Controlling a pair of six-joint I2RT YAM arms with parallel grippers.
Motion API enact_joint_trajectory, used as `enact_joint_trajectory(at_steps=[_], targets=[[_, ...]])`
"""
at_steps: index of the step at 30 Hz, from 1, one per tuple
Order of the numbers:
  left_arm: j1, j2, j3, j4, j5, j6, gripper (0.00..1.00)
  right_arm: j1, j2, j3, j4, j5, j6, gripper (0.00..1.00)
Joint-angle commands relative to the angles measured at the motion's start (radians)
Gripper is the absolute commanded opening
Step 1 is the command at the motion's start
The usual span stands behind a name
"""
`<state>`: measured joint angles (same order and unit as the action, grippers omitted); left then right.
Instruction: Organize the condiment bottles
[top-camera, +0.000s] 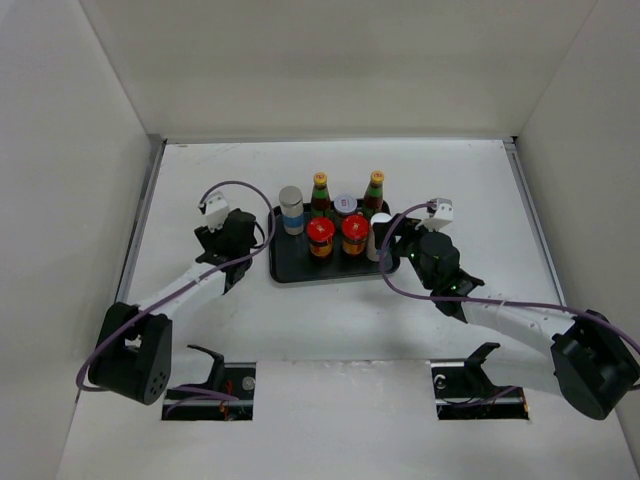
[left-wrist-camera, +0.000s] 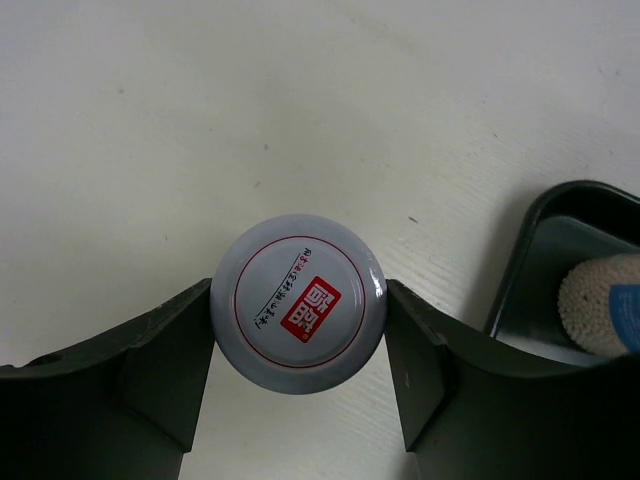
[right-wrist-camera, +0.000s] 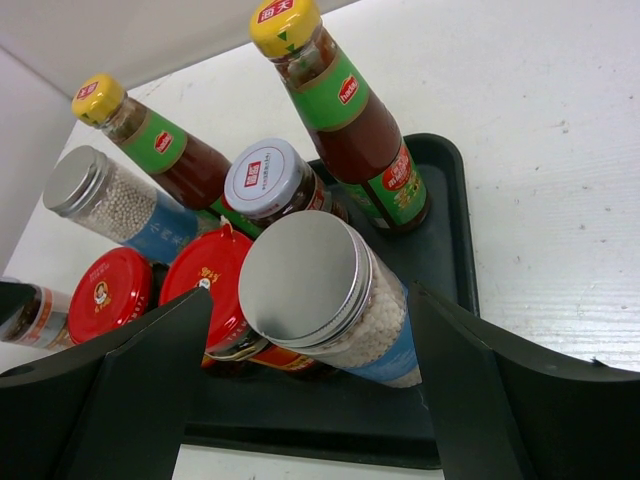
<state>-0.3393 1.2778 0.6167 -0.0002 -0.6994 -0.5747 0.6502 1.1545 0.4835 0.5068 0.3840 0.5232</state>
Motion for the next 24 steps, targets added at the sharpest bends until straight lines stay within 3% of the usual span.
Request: enact_joint_trajectory(at_steps=[1, 6, 15, 24], targets=[[-0.052, -0.107, 0.034, 0.042, -0.023, 0.045, 0.45, 0.010, 0.007, 0.043, 0.061, -0.010, -0.006, 0.86], [-0.184, -0.152, 0.126, 0.002, -0.028, 0.065, 0.44, 0.010, 0.016, 0.047, 0.061, -0.007, -0.011, 0.86], [-0.329, -0.069, 0.219, 0.011, 0.052, 0.026, 0.44, 0.010, 0.004, 0.043, 0.056, -0.011, -0.009, 0.86], [-0.356, 0.029, 0.196, 0.045, 0.080, -0.019, 0.44, 0.010, 0.001, 0.040, 0.061, -0.008, -0.009, 0.86]])
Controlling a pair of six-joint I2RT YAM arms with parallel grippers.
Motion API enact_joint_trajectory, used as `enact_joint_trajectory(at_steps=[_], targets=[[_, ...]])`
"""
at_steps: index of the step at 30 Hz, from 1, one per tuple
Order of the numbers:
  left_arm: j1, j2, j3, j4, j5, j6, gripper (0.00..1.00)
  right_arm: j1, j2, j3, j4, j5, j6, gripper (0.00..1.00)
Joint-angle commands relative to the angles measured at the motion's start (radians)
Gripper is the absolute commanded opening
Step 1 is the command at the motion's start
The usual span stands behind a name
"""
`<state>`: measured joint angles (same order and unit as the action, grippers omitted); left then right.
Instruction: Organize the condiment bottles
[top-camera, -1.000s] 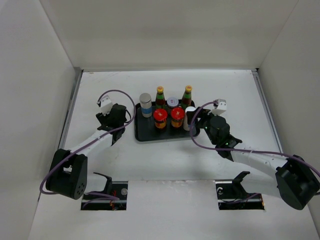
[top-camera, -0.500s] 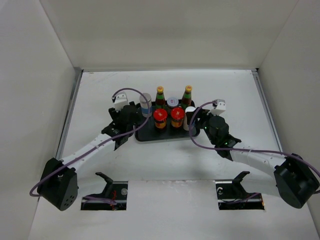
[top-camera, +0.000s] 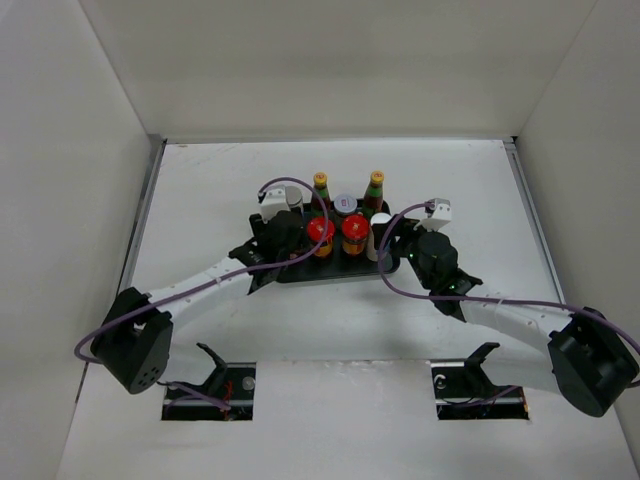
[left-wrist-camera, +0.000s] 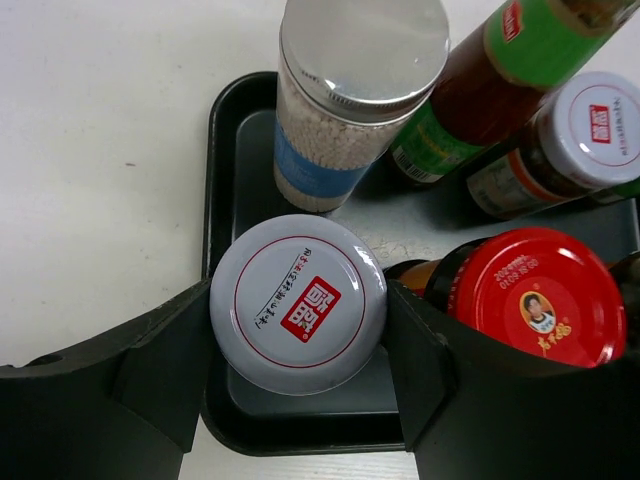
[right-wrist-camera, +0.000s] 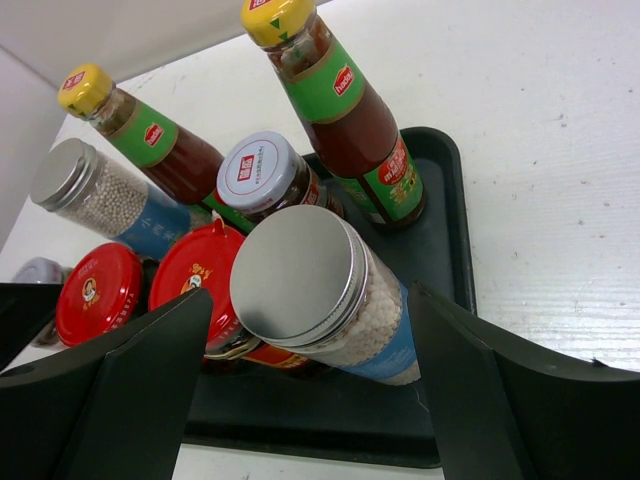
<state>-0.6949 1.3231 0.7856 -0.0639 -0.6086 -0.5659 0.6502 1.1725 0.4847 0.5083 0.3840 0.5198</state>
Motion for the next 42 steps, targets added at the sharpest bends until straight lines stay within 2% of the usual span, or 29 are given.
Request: enact_joint_trajectory(at_steps=[1, 4, 15, 16, 18, 19, 29, 33, 37, 39, 40, 42], targets=[[-0.005, -0.010, 0.021, 0.108, -0.013, -0.028, 0.44, 0.010, -0.016, 0.038, 0.058, -0.011, -0.004, 0.86], [-0.010, 0.011, 0.007, 0.113, -0.016, -0.034, 0.45, 0.010, -0.022, 0.037, 0.059, -0.004, -0.010, 0.86], [0.013, 0.053, -0.046, 0.145, 0.018, -0.057, 0.61, 0.010, -0.033, 0.034, 0.059, -0.002, -0.010, 0.86], [0.012, 0.047, -0.046, 0.144, 0.015, -0.054, 0.67, 0.010, -0.033, 0.032, 0.059, -0.002, -0.009, 0.86], [0.008, 0.021, -0.052, 0.147, 0.003, -0.048, 0.84, 0.010, -0.033, 0.034, 0.055, -0.002, -0.012, 0.86], [0.008, 0.001, -0.054, 0.148, -0.002, -0.046, 1.00, 0.010, -0.037, 0.034, 0.056, 0.000, -0.012, 0.86], [0.028, -0.252, -0.031, 0.138, -0.043, 0.109, 1.00, 0.010, -0.076, 0.019, 0.072, 0.003, -0.018, 0.90], [0.074, -0.301, -0.089, 0.131, 0.016, 0.055, 1.00, 0.010, -0.102, 0.006, 0.085, 0.007, -0.024, 0.89], [0.146, -0.354, -0.187, 0.134, 0.078, -0.058, 1.00, 0.010, -0.148, -0.011, 0.087, 0.039, -0.026, 0.78], [0.179, -0.375, -0.232, 0.139, 0.095, -0.094, 1.00, -0.001, -0.168, -0.026, 0.087, 0.073, -0.018, 0.59], [0.191, -0.381, -0.247, 0.141, 0.098, -0.104, 1.00, -0.017, -0.189, -0.037, 0.079, 0.088, -0.012, 0.46], [0.217, -0.386, -0.272, 0.135, 0.101, -0.136, 1.00, -0.051, -0.215, -0.049, 0.067, 0.104, 0.005, 0.32]])
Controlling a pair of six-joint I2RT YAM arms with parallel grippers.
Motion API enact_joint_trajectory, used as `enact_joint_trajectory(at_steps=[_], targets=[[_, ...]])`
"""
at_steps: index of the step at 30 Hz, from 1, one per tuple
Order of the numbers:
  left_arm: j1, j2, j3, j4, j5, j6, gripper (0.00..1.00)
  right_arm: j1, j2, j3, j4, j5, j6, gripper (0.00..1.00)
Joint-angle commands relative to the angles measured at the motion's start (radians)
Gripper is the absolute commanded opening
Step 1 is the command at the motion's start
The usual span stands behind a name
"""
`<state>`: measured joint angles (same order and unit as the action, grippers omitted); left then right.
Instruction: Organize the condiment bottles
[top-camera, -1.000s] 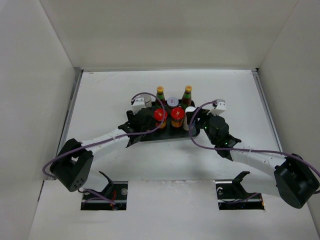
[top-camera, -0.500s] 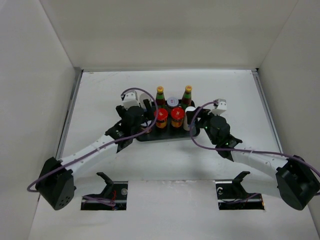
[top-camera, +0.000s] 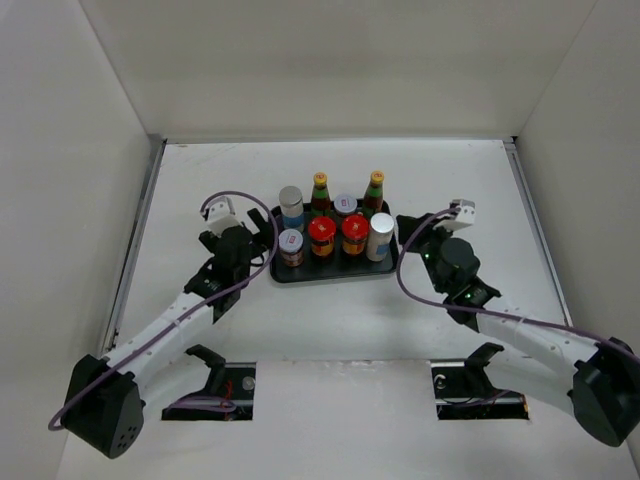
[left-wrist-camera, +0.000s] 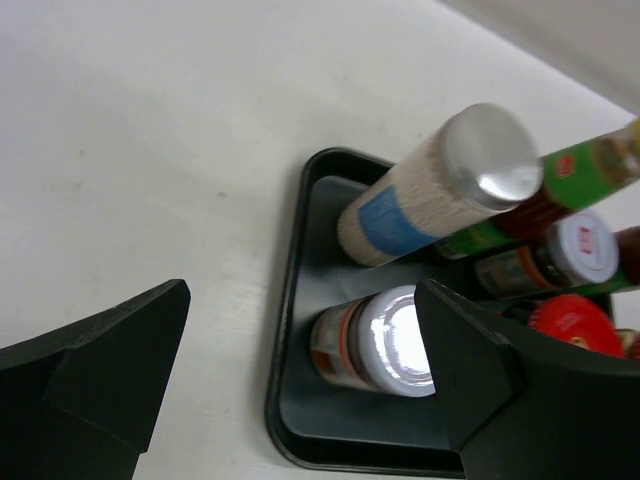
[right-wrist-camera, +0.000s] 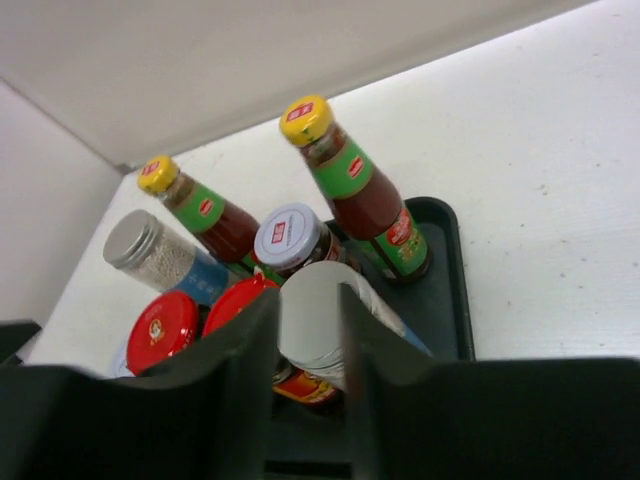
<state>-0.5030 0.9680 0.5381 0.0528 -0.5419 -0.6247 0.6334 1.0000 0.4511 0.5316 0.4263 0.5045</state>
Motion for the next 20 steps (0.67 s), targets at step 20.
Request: enact_joint_trajectory(at_steps=[20], targets=[[0.051, -0.105, -0.150, 0.096, 0.014, -0.115, 1.00, -0.194, 0.131, 0.219, -0.355, 0.040, 0.111, 0.01]])
